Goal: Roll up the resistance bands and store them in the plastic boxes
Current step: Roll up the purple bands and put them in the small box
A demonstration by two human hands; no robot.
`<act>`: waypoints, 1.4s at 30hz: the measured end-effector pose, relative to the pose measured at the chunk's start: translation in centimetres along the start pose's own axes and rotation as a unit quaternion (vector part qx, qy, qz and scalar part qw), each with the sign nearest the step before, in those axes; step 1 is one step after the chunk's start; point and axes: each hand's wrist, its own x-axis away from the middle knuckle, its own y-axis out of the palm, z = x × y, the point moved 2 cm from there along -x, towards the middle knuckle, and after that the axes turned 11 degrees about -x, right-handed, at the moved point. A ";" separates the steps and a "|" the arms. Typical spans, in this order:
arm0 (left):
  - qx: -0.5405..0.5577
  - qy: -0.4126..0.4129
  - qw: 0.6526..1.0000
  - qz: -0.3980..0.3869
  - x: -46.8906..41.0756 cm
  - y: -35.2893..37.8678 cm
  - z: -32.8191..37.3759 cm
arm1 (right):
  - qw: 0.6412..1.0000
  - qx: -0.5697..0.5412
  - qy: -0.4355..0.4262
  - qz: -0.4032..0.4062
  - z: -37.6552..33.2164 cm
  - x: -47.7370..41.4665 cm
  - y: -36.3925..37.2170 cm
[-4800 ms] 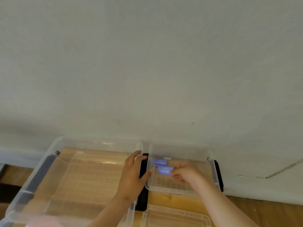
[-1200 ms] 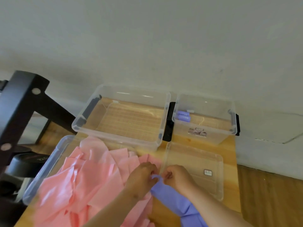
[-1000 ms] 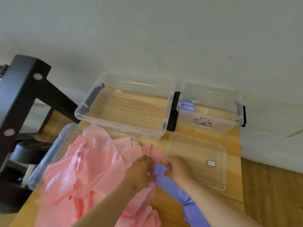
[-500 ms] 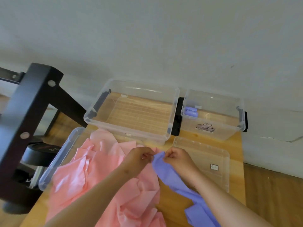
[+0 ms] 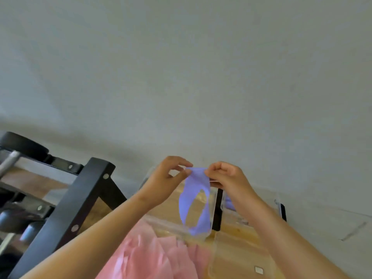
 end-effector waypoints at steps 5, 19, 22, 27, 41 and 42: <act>-0.021 0.072 0.997 0.011 -3.2 -6.0 8.0 | 0.996 0.029 -0.074 -0.035 -10.7 0.3 2.6; 0.111 0.184 0.977 -0.004 -5.8 -11.5 25.3 | 0.972 0.074 -0.224 -0.012 -28.2 5.7 2.9; 0.121 0.196 0.968 -0.103 -5.5 -11.8 26.7 | 0.968 0.100 -0.231 -0.014 -29.9 7.2 3.0; 0.178 0.196 0.933 -0.245 -4.6 -11.7 28.5 | 0.965 0.118 -0.231 -0.033 -32.2 9.4 2.8; 0.188 0.205 0.941 -0.193 -3.5 -11.7 30.2 | 0.939 0.222 -0.262 0.014 -33.9 11.9 1.6; 0.186 0.201 0.944 -0.182 -3.5 -11.8 30.2 | 0.939 0.227 -0.258 0.018 -33.9 11.9 1.5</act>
